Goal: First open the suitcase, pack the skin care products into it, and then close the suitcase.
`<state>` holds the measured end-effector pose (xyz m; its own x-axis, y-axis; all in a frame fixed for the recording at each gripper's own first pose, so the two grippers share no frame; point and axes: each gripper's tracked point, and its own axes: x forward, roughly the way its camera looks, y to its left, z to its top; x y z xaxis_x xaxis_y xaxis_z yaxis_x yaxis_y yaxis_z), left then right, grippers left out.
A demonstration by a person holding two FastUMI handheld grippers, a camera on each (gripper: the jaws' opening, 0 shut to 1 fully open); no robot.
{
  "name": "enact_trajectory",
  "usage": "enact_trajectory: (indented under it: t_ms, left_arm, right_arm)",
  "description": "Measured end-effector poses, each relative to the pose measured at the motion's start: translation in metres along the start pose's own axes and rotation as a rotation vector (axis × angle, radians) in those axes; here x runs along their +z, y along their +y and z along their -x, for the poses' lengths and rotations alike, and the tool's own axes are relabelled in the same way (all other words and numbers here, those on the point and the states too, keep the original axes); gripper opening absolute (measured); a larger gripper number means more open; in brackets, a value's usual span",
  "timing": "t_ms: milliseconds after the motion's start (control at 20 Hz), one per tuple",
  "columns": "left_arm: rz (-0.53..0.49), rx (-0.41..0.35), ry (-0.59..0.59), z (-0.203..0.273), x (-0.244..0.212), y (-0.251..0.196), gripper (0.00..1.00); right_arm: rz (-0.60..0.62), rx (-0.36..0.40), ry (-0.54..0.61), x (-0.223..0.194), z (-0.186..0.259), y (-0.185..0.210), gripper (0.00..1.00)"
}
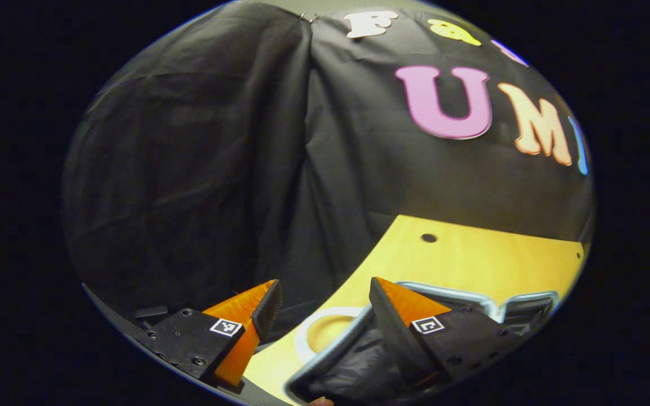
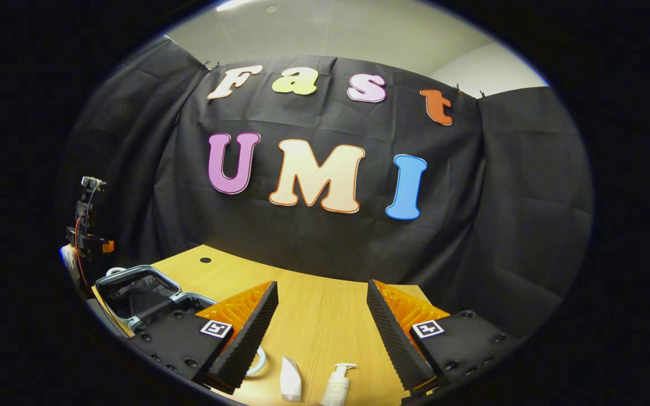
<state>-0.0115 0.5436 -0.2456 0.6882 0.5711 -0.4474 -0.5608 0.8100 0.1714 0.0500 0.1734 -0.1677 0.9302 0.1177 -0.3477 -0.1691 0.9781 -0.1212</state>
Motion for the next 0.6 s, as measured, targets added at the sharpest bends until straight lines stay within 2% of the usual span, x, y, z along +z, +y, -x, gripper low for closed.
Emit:
enact_trajectory:
  t_ms: [250,300,500,600]
  left_arm:
    - [-0.003,-0.199,-0.111,0.091,0.046,-0.119,0.96]
    - [-0.008,-0.220,-0.125,0.107,0.051,-0.135,0.93]
    - [0.006,-0.335,-0.148,0.163,0.061,-0.206,0.93]
    - [-0.021,-0.415,-0.145,0.197,0.054,-0.259,0.92]
  right_arm:
    - [-0.059,0.005,-0.011,-0.006,0.017,-0.044,1.00]
    - [-0.065,0.004,-0.015,-0.007,0.019,-0.052,1.00]
    - [-0.091,-0.007,-0.023,-0.014,0.030,-0.089,1.00]
    - [-0.110,-0.009,-0.021,-0.020,0.036,-0.106,1.00]
